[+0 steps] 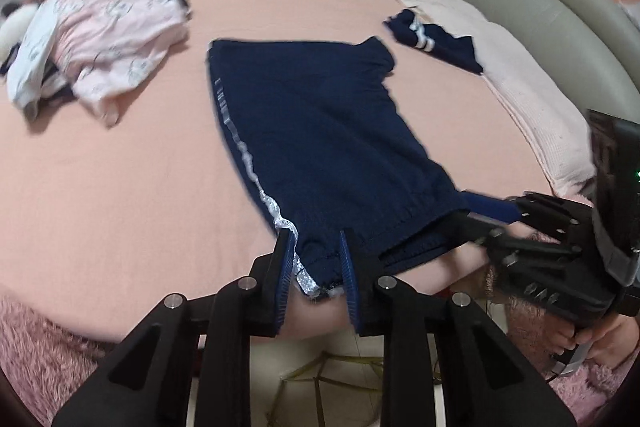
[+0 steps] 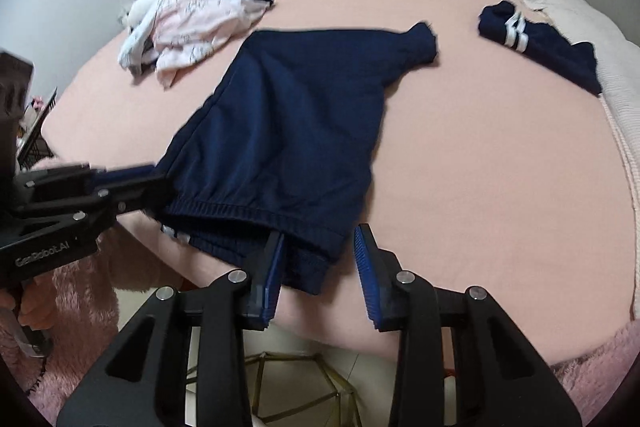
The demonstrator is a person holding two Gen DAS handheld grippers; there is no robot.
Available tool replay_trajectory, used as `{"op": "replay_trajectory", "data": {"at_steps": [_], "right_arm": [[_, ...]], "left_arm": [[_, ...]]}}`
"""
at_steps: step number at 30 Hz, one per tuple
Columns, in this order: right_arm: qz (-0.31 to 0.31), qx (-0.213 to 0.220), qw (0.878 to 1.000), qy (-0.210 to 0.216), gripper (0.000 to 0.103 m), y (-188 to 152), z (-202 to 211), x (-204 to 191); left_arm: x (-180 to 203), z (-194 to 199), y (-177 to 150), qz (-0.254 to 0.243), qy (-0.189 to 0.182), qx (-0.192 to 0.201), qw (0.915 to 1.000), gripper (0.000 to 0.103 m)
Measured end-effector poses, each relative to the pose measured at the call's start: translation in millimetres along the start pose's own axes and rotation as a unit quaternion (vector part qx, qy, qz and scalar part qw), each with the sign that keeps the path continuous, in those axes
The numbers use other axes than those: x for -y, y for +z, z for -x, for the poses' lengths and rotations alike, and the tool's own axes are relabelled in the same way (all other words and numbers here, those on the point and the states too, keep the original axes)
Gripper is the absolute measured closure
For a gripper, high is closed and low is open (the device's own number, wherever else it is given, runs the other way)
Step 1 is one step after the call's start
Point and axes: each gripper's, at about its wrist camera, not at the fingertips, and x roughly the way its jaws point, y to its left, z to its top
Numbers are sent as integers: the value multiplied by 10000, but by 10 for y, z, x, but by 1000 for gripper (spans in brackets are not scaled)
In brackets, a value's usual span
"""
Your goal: Fold clothes
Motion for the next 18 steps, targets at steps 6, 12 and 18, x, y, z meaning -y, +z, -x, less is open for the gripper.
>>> {"op": "replay_trajectory", "data": {"at_steps": [6,12,18], "right_arm": [[3,-214,9997,-71,86,-23,-117,24],[-288,-357,9987,244,93,-29,-61,87],[-518,-808,9950,258,94,-214,-35,186]], "left_arm": [[-7,-33,62,185,-254,79,9995,78],[-6,-289,9,161,-85,-444,9988,68],[-190,-255,-14,631,-373,-455,9963,60]]}}
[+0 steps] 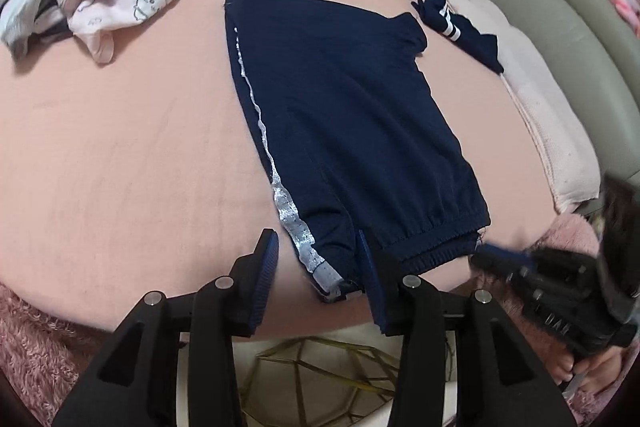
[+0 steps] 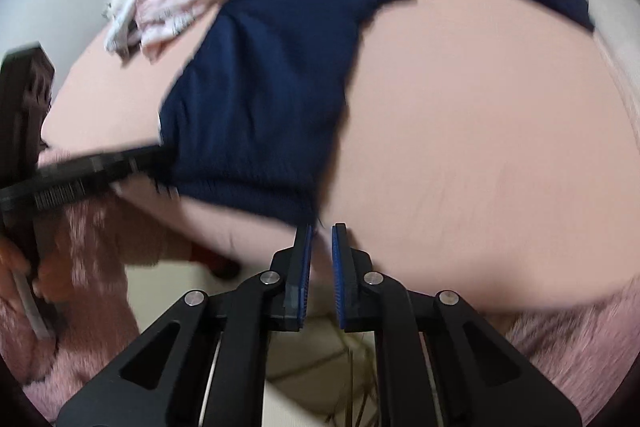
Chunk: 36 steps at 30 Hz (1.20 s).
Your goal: Fold clothes
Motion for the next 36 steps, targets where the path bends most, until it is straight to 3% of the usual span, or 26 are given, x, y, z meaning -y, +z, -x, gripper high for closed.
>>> {"op": "replay_trajectory", "data": {"at_steps": [2,4,6,11,13,17,19,21,24,28,33,36], "right_arm": [[-85,46,9999,95,93,-5,62,41],[-128,329,9993,120,85,57,189,57],[-25,586,9981,183,68,129,259,11],[401,-31,9992,-7,68,153,-121,-174],[391,29,9992,-57,69,163,-144,-187],[302,541,9981,23,73,248,5,-156],[223,660,9976,65,75,282,45,-126],[242,687,9973,9,80,299,37,-124],[408,705,9964,-220,94,300,13,-155],[637,718,9948,-331,95,197,160,-224],[673,-5,9974,-256,94,67,-28,-197],[404,30,9991,81,81,128,170,-65]], "left_arm": [[40,98,25,-33,-80,287,9995,61],[97,175,56,-120,-180,539,9983,61],[154,166,87,-191,-250,602,9977,61],[304,113,124,-416,-381,612,9965,61],[404,147,81,-649,-471,602,9950,61],[552,212,-67,-1068,-487,551,9916,61],[567,208,-87,-1125,-224,568,9918,62],[456,165,-34,-831,138,529,9950,62],[165,53,66,-137,303,244,9991,59],[-63,122,70,352,-136,288,9989,58],[-186,149,88,578,-829,90,9948,58],[-376,302,228,947,-1071,421,9888,58]]}}
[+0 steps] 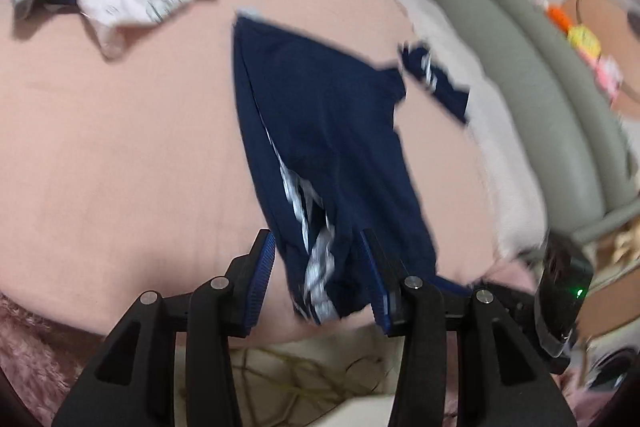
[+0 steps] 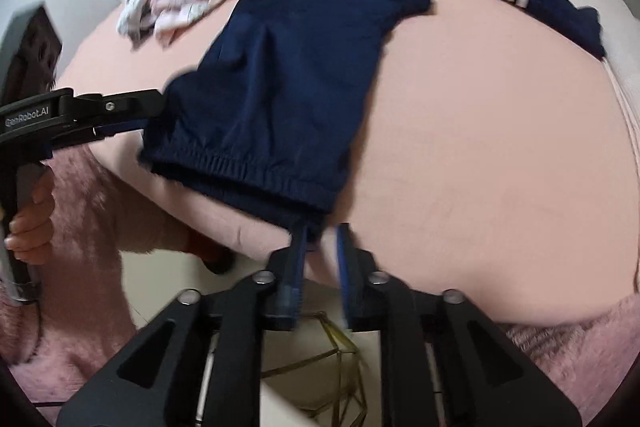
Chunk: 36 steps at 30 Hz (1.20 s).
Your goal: Fold clothes
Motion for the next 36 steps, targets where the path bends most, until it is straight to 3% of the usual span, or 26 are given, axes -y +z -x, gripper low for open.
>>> {"op": "replay_trajectory", "data": {"at_steps": [2,5,8,12,14,20,21,22,25,27,30,33,34,36], "right_arm": [[-97,164,9992,349,77,61,217,71],[-168,484,9973,517,70,265,401,128],[-11,399,9991,174,70,521,158,89],[-129,237,9996,57,70,757,-207,74],[-237,202,9995,8,70,888,-366,96],[-292,449,9981,-289,68,1439,-484,211],[-324,462,9980,-274,68,1521,-521,254],[-357,476,9979,-259,68,1603,-558,297],[-437,491,9974,-284,68,1870,-708,453],[-497,243,9975,-446,68,2023,-898,597],[-499,244,9974,-456,68,2115,-980,654],[-427,335,9955,-777,70,2136,-977,678],[-454,348,9950,-815,70,2135,-972,705],[-481,406,9948,-804,70,2130,-925,723]], "left_arm": [[-60,24,218,130,16,170,9998,58],[-69,-145,533,-66,362,282,9989,60],[-98,-486,853,-69,542,169,9984,60],[-146,-735,1085,20,673,131,9976,64],[-133,-800,1142,-57,695,126,9975,74],[-108,-856,1202,-273,753,214,9966,76],[-109,-875,1218,-329,792,213,9961,80],[-110,-893,1234,-384,830,211,9956,90],[-82,-922,1299,-590,999,216,9930,98],[1,-861,1328,-850,1118,327,9896,99],[142,-806,1417,-1261,1267,408,9830,99],[91,-926,1501,-1413,1597,138,9769,99],[-2,-995,1510,-1253,1566,-119,9796,96],[-104,-951,1507,-920,1349,-141,9865,94]]}}
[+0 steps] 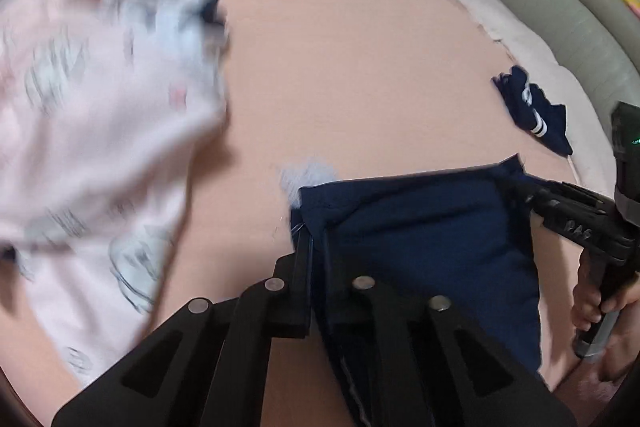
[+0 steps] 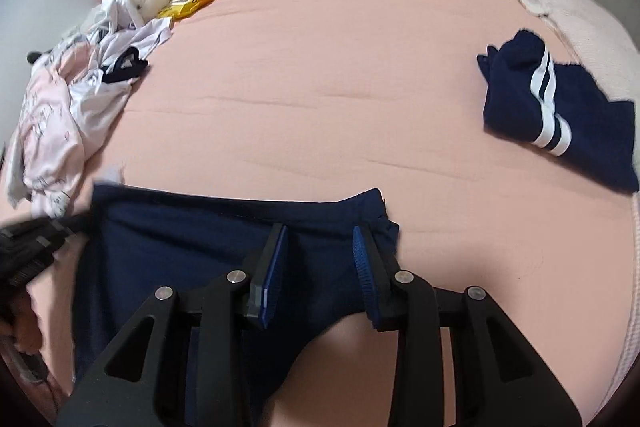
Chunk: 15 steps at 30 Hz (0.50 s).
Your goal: Fold clothes
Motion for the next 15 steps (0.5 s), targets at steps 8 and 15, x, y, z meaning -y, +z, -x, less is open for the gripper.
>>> {"op": "replay_trajectory", "data": {"at_steps": [8,15], "right_arm": [[454,-107,9987,195,67,-183,134,-251],[710,199,9973,73,65,-610,610,-353]], "left_arm": [[228,300,-342,-403,-292,-31,9988,75],[588,623,-803,-679,-254,-85,9973,73]]}}
